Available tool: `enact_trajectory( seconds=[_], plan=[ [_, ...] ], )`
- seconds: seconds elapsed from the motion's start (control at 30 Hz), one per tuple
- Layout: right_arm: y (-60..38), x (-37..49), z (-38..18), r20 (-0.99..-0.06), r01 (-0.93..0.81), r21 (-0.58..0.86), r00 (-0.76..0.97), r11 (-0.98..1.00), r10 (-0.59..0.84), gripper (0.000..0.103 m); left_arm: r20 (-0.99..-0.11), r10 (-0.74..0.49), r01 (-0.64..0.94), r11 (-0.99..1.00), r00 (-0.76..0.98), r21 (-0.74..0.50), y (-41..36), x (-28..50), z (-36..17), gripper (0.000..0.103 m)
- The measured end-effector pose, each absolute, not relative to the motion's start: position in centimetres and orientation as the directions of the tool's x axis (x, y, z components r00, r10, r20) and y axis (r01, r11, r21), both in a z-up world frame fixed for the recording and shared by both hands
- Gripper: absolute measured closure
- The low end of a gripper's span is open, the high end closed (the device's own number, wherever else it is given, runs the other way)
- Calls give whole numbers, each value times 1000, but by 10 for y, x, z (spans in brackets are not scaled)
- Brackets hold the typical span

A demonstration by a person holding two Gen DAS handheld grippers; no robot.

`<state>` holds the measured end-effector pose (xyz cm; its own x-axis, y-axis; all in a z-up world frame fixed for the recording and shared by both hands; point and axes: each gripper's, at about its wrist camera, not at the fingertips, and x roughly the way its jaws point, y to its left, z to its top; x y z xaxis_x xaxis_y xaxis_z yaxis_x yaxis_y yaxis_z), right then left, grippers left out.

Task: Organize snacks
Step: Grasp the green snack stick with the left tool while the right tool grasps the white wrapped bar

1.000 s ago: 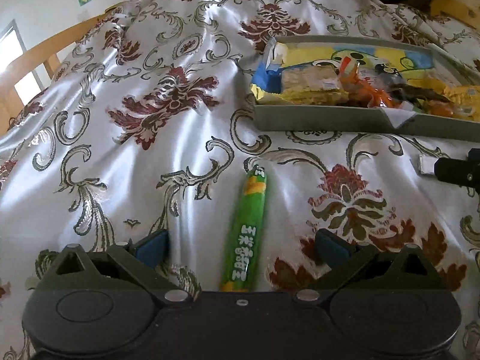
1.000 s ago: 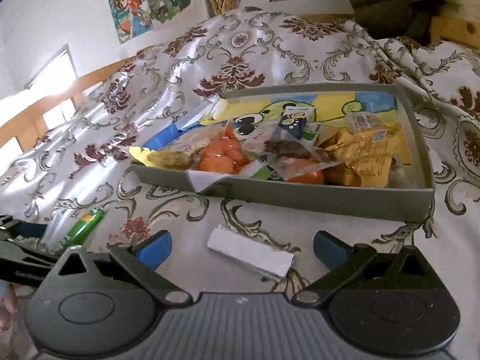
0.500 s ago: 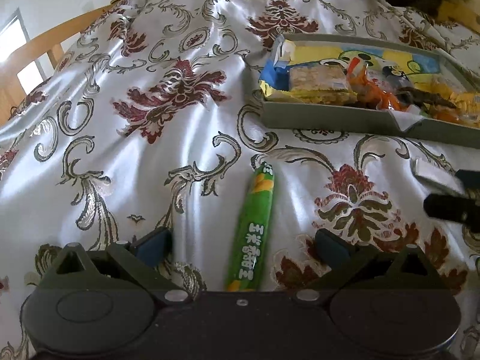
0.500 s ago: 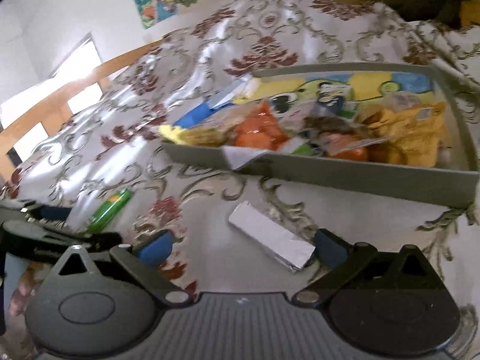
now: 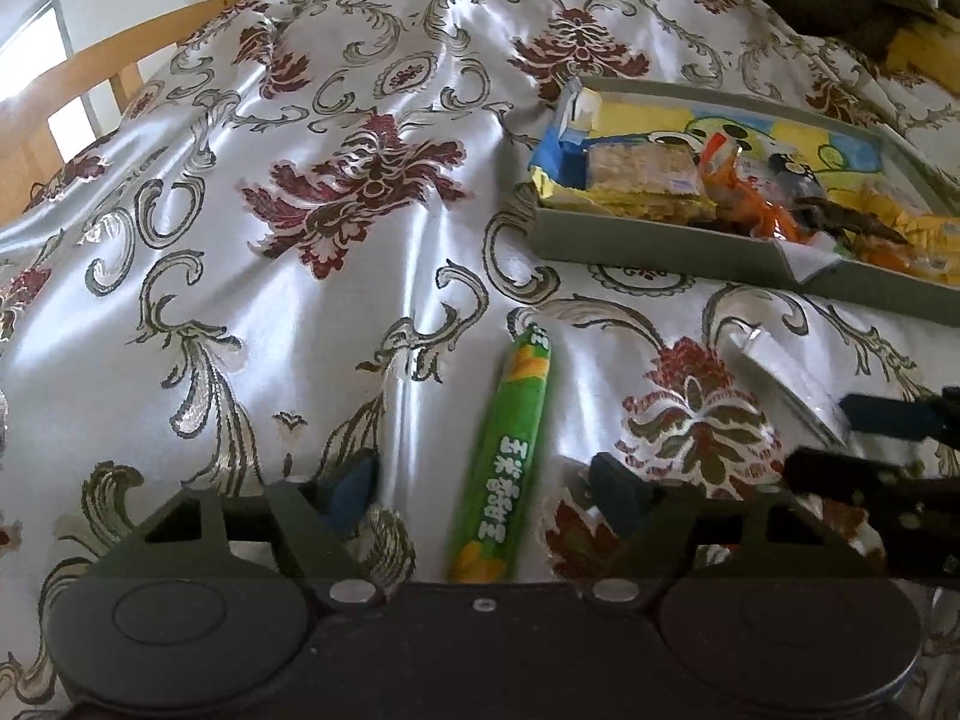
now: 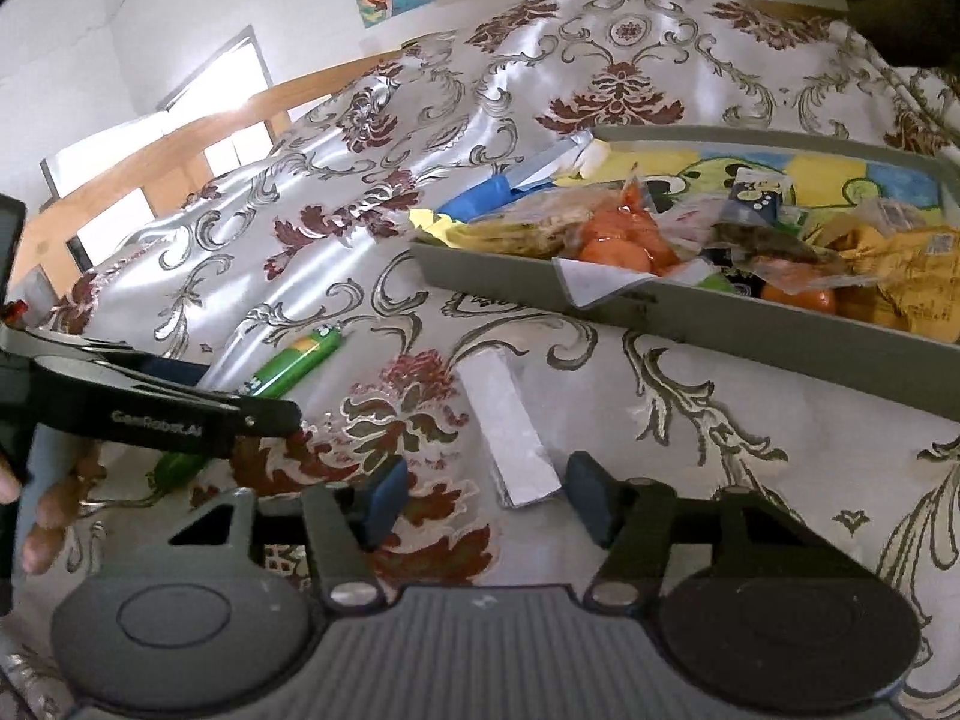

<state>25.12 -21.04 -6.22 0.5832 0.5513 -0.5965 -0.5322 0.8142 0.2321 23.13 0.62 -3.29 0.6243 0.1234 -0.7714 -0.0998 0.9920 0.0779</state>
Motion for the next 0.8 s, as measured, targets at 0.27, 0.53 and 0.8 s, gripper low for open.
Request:
enact_trajectory(
  seconds=[0.27, 0.53, 0.8],
  plan=[
    [-196, 257, -69, -577, -514, 169, 640, 841, 507, 47, -778, 87, -87, 995, 622, 42, 13, 224, -28, 56],
    [-186, 248, -67, -589, -559, 121, 625, 820, 512, 63, -745, 103, -27, 993, 659, 113, -1, 212, -27, 59],
    [-180, 242, -67, -594, -588, 103, 611, 802, 524, 63, -697, -1, -6, 1000, 717, -8, 9, 202, -15, 60]
  ],
)
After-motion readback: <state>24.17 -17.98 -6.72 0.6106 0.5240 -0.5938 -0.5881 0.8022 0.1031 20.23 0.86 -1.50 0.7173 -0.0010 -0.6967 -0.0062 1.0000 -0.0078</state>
